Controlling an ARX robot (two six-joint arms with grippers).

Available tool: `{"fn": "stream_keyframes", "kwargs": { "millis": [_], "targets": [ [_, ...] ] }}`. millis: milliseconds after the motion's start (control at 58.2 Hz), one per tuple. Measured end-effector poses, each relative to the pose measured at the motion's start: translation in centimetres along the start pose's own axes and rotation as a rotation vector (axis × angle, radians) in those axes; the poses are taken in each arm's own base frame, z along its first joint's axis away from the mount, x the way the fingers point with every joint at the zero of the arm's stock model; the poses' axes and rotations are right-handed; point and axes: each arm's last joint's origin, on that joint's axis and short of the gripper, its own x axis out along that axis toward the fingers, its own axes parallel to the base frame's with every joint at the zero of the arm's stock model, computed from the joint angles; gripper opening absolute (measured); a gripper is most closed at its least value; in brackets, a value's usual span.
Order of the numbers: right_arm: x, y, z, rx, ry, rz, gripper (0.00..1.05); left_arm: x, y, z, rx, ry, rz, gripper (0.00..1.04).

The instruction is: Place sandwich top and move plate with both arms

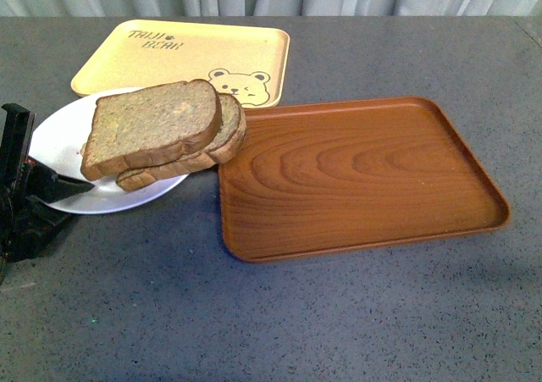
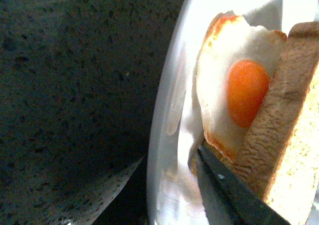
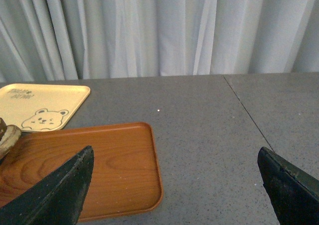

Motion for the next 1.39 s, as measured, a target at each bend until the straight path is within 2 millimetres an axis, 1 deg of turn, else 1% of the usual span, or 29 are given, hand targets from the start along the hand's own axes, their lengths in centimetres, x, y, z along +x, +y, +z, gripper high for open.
{"fn": "stream_keyframes", "kwargs": {
  "millis": [69, 120, 413, 567, 705, 808, 877, 929, 1032, 1101, 1393],
  "targets": [
    [0.0, 0.0, 0.0, 0.000, 0.000, 0.000, 0.96, -0.2, 0.1, -0.2, -0.016, 0.004, -0.007, 0.06],
    [0.0, 0.0, 0.0, 0.000, 0.000, 0.000, 0.96, -0.3, -0.1, -0.2, -0.033, 0.007, -0.021, 0.02],
    [0.0, 0.0, 0.0, 0.000, 0.000, 0.000, 0.96, -1.7, -0.3, -0.7, -0.046, 0.025, -0.056, 0.02],
    [0.0, 0.0, 0.0, 0.000, 0.000, 0.000, 0.96, -2.3, -1.4, -0.3, -0.049, 0.022, -0.089, 0.02],
    [0.0, 0.0, 0.0, 0.000, 0.000, 0.000, 0.96, -2.0, -2.8, 0.2, -0.053, 0.014, -0.102, 0.02],
    [0.0, 0.0, 0.0, 0.000, 0.000, 0.000, 0.96, -1.0, -4.3, 0.6, -0.042, 0.023, -0.111, 0.02],
    [0.0, 0.0, 0.0, 0.000, 0.000, 0.000, 0.96, 0.4, -6.1, 1.0, -0.028, 0.039, -0.114, 0.02],
    [0.0, 0.0, 0.0, 0.000, 0.000, 0.000, 0.96, 1.2, -7.0, 1.2, -0.021, 0.045, -0.116, 0.02],
    [0.0, 0.0, 0.0, 0.000, 0.000, 0.000, 0.96, 3.3, -9.0, 1.6, -0.005, 0.053, -0.118, 0.02],
    [0.0, 0.0, 0.0, 0.000, 0.000, 0.000, 0.96, 5.5, -10.5, 2.0, 0.012, 0.068, -0.111, 0.02],
    [0.0, 0.0, 0.0, 0.000, 0.000, 0.000, 0.96, 10.8, -12.7, 2.1, 0.058, 0.112, -0.073, 0.02]
  ]
}}
